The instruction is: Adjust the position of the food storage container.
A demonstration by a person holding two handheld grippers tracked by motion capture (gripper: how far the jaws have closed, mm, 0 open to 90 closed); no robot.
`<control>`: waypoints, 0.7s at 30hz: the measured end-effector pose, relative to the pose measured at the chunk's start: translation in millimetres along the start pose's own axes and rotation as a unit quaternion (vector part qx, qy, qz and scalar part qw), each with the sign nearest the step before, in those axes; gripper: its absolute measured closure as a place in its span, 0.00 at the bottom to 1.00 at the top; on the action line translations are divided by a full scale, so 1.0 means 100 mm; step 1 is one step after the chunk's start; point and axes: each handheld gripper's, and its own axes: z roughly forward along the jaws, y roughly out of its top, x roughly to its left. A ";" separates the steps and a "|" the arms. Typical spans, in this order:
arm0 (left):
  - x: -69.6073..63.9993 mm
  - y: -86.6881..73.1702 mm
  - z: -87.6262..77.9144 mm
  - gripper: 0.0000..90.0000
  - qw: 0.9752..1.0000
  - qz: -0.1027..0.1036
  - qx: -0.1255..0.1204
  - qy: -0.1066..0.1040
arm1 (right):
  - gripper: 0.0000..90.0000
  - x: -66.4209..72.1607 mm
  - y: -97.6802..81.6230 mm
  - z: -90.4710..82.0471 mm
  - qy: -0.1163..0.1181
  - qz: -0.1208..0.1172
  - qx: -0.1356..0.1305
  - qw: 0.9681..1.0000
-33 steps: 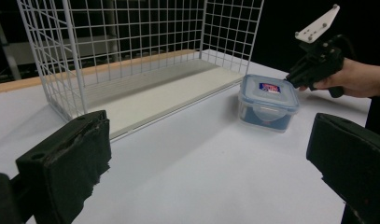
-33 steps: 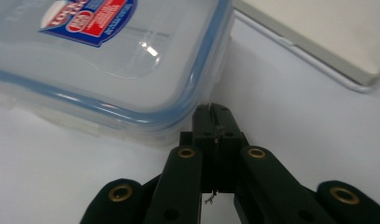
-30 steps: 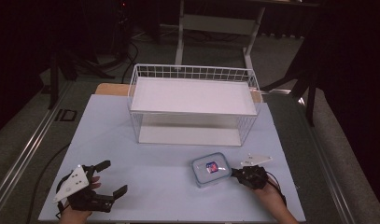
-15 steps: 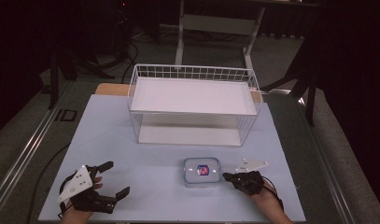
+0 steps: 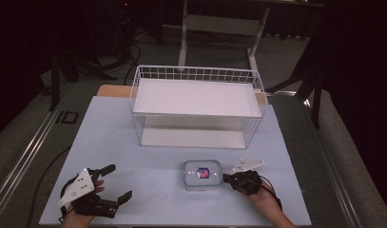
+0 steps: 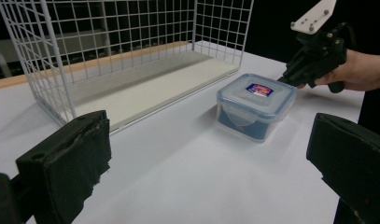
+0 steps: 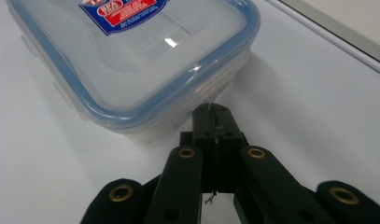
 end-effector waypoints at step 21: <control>-0.02 -0.01 0.04 0.01 1.000 0.007 0.008 -0.011 | 1.00 0.26 0.25 0.25 0.036 -0.033 0.001 0.999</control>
